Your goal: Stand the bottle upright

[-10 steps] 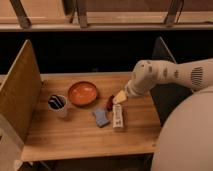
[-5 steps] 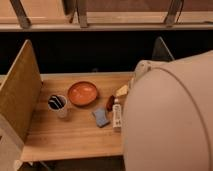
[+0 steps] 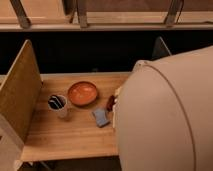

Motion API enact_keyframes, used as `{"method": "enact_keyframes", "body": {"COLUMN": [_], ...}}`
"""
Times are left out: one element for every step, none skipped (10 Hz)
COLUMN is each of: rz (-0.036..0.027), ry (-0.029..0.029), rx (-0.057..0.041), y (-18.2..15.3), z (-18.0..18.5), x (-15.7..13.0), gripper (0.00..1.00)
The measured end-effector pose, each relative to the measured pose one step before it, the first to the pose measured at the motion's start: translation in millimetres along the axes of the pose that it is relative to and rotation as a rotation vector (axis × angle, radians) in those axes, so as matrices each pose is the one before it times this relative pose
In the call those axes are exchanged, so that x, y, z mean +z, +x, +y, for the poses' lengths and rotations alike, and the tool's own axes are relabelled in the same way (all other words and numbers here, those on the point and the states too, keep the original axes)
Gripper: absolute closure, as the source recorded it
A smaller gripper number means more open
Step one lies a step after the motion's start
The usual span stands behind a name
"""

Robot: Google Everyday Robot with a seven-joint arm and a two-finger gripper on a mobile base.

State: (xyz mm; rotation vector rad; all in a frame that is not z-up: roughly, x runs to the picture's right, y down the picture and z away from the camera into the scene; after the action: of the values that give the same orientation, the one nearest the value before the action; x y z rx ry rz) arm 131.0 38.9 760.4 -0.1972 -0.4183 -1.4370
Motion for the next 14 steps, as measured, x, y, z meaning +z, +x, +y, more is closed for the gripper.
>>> {"method": "enact_keyframes", "body": {"rz": [0.01905, 0.00219, 0.00218, 0.00059, 0.00417, 0.00737, 0.00538, 0.00255, -0.00062, -0.0034, -0.01025, -0.01158, -0.00957, -0.00648], "ry": [-0.00978, 0.00152, 0.00594, 0.00685, 0.00989, 0.01865, 0.0145, 0.01498, 0.01227, 0.02024, 0.02497, 0.0229, 0.02276, 0.02121], "rx": [-0.00488, 0.00183, -0.00747, -0.0071, -0.00751, -0.01651, -0.01568, -0.01715, -0.00911, -0.00788, 0.00628, 0.00875, 0.00459, 0.00212], "y": [4.73, 1.27, 2.13, 1.04, 1.93, 3.18, 2.64, 1.41, -0.03, -0.85, -3.29, -3.64, -2.84, -2.02], "z": [3.19, -1.15, -4.71, -3.5, -3.52, -6.46, -5.45, -5.03, -3.23, -4.11, -1.18, 0.38, 0.14, 0.77], "x": [4.1, 4.13, 7.56, 6.63, 3.96, 4.33, 2.62, 2.89, 2.4, 4.11, 6.49, 6.38, 5.81, 4.33], "gripper": [0.2, 0.2, 0.2, 0.2, 0.2, 0.2, 0.2, 0.2, 0.2, 0.2, 0.2, 0.2, 0.2, 0.2]}}
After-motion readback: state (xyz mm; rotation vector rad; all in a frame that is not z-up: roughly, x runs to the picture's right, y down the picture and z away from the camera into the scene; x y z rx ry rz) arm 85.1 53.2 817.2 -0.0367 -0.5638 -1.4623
